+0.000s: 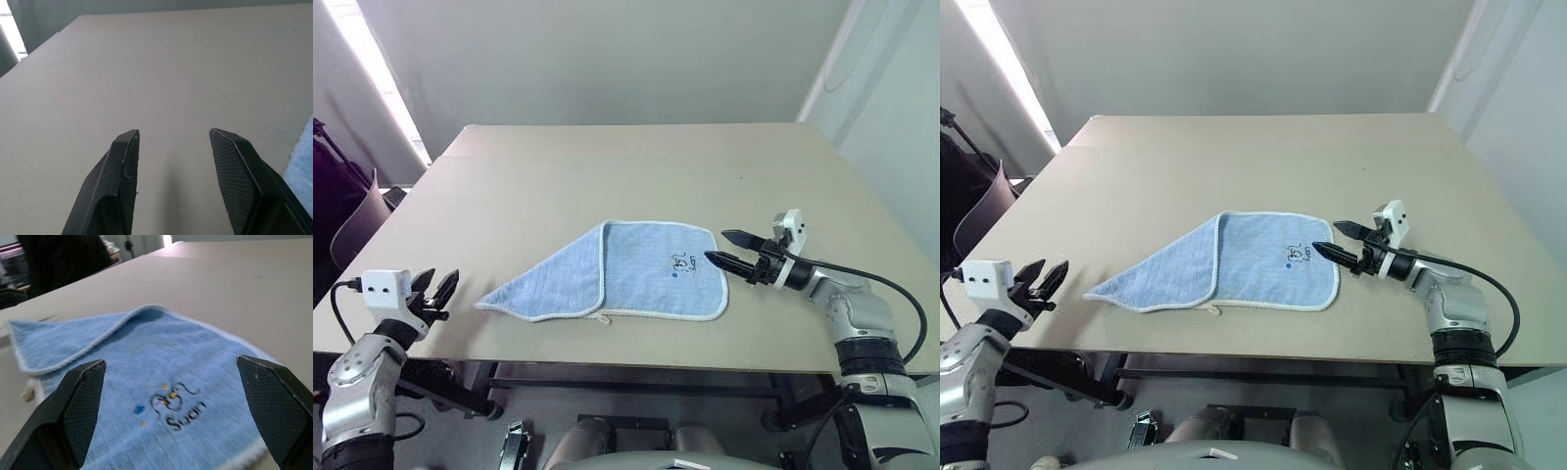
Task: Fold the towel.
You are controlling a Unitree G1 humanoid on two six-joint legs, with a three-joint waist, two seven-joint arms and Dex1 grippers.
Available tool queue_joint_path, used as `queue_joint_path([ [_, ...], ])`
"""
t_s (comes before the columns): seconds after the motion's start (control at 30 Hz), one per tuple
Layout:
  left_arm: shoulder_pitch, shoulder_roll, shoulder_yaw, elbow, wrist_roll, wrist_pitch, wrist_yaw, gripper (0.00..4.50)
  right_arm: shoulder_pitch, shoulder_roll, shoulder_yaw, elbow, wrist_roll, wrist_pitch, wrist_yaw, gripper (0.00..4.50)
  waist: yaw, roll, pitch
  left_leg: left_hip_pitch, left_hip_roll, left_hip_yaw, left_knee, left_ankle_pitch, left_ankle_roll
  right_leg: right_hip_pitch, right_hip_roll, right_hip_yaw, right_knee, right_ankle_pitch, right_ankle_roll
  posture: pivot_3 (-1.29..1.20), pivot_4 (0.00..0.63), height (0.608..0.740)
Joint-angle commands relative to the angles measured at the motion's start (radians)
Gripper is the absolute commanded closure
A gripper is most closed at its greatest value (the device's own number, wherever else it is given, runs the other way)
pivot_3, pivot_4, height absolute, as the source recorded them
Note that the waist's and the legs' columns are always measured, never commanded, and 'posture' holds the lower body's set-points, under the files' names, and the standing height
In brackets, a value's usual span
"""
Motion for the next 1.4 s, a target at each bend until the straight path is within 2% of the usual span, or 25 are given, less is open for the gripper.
queue_joint_path([
  [0.03,-0.003,0.029,0.045,-0.056,-0.023,0.007,-0.008,2.09,-0.046,0.005,0.004,-0.002,0.007,-0.019,0.011,0.04,0.002,0.000,0.000,0.000,0.000,0.000,0.000,0.000,0.000,0.000,0.000,0.000,0.000,-0.001,-0.002,0.00,0.000,0.740],
  [0.4,-0.007,0.013,-0.019,-0.074,-0.017,0.029,-0.073,2.09,-0.076,0.035,-0.008,0.063,-0.053,-0.084,-0.131,0.04,0.001,0.000,0.000,0.000,0.000,0.002,0.000,-0.001,0.001,0.000,0.000,0.000,-0.002,-0.001,-0.001,0.00,0.000,0.740],
  [0.57,-0.050,0.005,-0.049,-0.027,-0.001,0.022,-0.077,2.09,-0.176,0.089,-0.016,0.163,-0.061,-0.047,-0.252,0.04,-0.004,0.000,0.000,0.000,0.002,0.003,0.000,0.000,0.001,-0.001,0.001,0.000,-0.002,0.000,-0.003,0.00,0.000,0.740],
  [0.73,-0.092,-0.007,-0.090,-0.023,0.016,0.020,-0.081,2.09,-0.333,0.129,0.046,0.385,-0.166,0.003,-0.379,0.04,-0.006,0.000,0.000,0.000,0.004,0.006,-0.001,0.000,0.000,-0.003,0.001,0.000,-0.001,0.002,-0.003,0.00,0.000,0.740],
  [0.83,-0.113,-0.020,-0.100,-0.024,0.021,0.018,-0.070,2.09,-0.407,0.147,0.056,0.515,-0.201,-0.015,-0.402,0.04,-0.005,0.000,0.000,0.000,0.004,0.005,-0.001,0.000,0.000,-0.003,0.002,0.000,-0.001,0.002,-0.003,0.00,0.000,0.740],
  [0.93,-0.128,-0.032,-0.109,-0.032,0.029,0.017,-0.062,2.09,-0.482,0.175,0.053,0.671,-0.252,-0.069,-0.508,0.04,-0.006,0.000,0.000,0.000,0.004,0.005,-0.002,0.000,0.000,-0.003,0.002,0.001,-0.001,0.002,-0.003,0.00,0.000,0.740],
  [1.07,-0.117,-0.036,-0.114,-0.050,0.045,0.009,-0.051,2.09,-0.522,0.190,0.060,0.784,-0.299,-0.126,-0.577,0.04,-0.009,0.000,0.000,0.000,0.004,0.005,-0.002,0.000,0.000,-0.004,0.002,0.001,-0.001,0.003,-0.003,0.00,0.000,0.740],
  [1.23,-0.111,-0.036,-0.111,-0.060,0.053,0.000,-0.037,2.09,-0.528,0.207,0.072,0.835,-0.336,-0.161,-0.563,0.04,-0.013,0.000,0.000,0.000,0.004,0.006,-0.002,0.001,-0.001,-0.004,0.002,0.001,0.001,0.003,-0.003,0.00,0.000,0.740],
  [1.33,-0.109,-0.040,-0.115,-0.065,0.060,-0.007,-0.027,2.09,-0.531,0.214,0.092,0.852,-0.370,-0.177,-0.577,0.61,-0.014,0.000,0.000,0.000,0.004,0.005,-0.002,0.001,-0.002,-0.004,0.003,0.001,0.001,0.003,-0.003,0.00,0.000,0.740],
  [1.4,-0.111,-0.041,-0.116,-0.072,0.062,-0.009,-0.021,2.09,-0.530,0.217,0.109,0.856,-0.396,-0.201,-0.574,1.28,-0.015,0.000,0.000,0.000,0.004,0.005,-0.002,0.001,-0.002,-0.004,0.003,0.001,0.002,0.003,-0.003,0.00,0.000,0.740],
])
